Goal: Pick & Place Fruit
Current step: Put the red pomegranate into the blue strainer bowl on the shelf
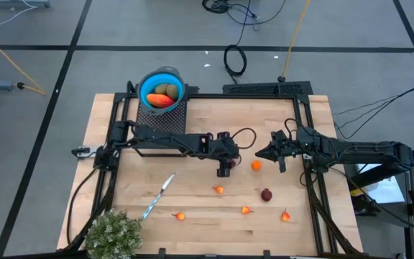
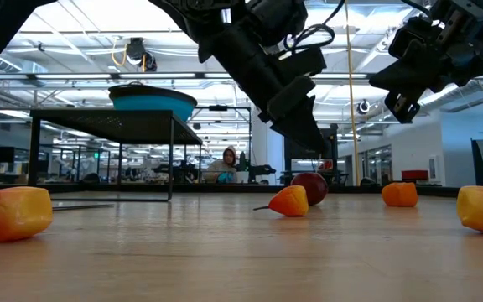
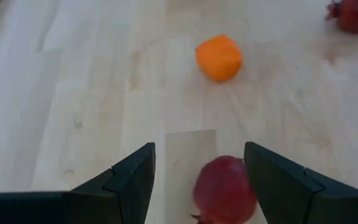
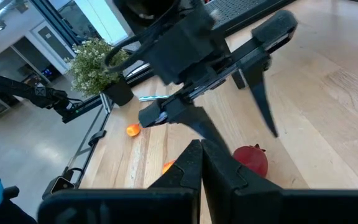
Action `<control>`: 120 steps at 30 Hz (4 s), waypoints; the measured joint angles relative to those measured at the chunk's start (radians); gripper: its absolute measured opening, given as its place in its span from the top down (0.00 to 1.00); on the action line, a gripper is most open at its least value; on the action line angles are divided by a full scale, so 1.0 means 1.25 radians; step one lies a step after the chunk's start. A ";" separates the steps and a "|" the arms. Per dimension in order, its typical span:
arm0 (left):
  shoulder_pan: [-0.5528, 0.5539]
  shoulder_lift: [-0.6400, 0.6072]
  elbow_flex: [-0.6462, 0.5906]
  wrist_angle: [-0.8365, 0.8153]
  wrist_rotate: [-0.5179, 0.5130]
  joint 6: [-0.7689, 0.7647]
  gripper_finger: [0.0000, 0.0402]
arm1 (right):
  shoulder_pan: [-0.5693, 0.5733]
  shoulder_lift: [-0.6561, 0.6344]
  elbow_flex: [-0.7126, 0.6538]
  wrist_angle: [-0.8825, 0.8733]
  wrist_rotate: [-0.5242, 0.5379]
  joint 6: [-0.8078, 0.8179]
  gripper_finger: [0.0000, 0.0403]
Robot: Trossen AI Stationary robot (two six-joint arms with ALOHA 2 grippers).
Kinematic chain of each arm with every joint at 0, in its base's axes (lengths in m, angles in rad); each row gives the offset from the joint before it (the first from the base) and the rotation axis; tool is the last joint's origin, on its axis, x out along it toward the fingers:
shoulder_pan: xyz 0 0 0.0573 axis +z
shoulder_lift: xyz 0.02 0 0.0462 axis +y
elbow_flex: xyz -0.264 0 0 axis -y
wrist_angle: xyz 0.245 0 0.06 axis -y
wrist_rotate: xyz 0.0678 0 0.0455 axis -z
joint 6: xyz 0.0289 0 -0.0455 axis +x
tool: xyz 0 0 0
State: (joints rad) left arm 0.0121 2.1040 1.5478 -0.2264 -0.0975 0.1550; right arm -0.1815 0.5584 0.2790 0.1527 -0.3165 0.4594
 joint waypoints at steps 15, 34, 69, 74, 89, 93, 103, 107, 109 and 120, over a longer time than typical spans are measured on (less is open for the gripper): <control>-0.001 0.056 0.000 -0.008 -0.038 -0.072 0.39 | 0.000 0.000 0.000 -0.002 0.000 0.000 1.00; -0.025 0.024 0.208 -0.529 -0.132 -0.256 0.39 | 0.000 0.000 0.000 0.000 0.000 0.000 1.00; -0.007 0.027 0.171 -0.531 -0.047 -0.418 0.20 | 0.000 0.000 -0.001 0.000 0.000 0.000 1.00; -0.013 0.027 0.165 -0.512 -0.063 -0.395 0.17 | 0.000 0.000 -0.001 0.000 0.000 0.000 1.00; -0.009 0.027 0.097 -0.438 -0.089 -0.384 0.17 | 0.000 0.000 -0.001 0.000 0.000 0.000 1.00; -0.008 0.032 0.096 -0.430 -0.090 -0.378 0.19 | 0.000 0.000 -0.001 0.000 0.000 0.000 1.00; -0.008 0.033 0.096 -0.424 -0.114 -0.377 0.33 | 0.000 0.000 -0.001 0.000 0.000 0.000 1.00; -0.009 0.033 0.096 -0.425 -0.111 -0.377 0.42 | 0.000 0.000 -0.001 0.000 0.000 0.000 1.00; -0.009 0.033 0.096 -0.424 -0.111 -0.377 0.47 | 0.000 0.000 -0.001 0.000 0.000 0.000 1.00; -0.012 0.033 0.096 -0.417 -0.073 -0.413 0.48 | 0.000 0.000 -0.001 0.000 0.000 0.000 1.00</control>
State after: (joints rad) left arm -0.0025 2.1456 1.6680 -0.7481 -0.1882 -0.3615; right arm -0.1815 0.5587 0.2775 0.1527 -0.3165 0.4595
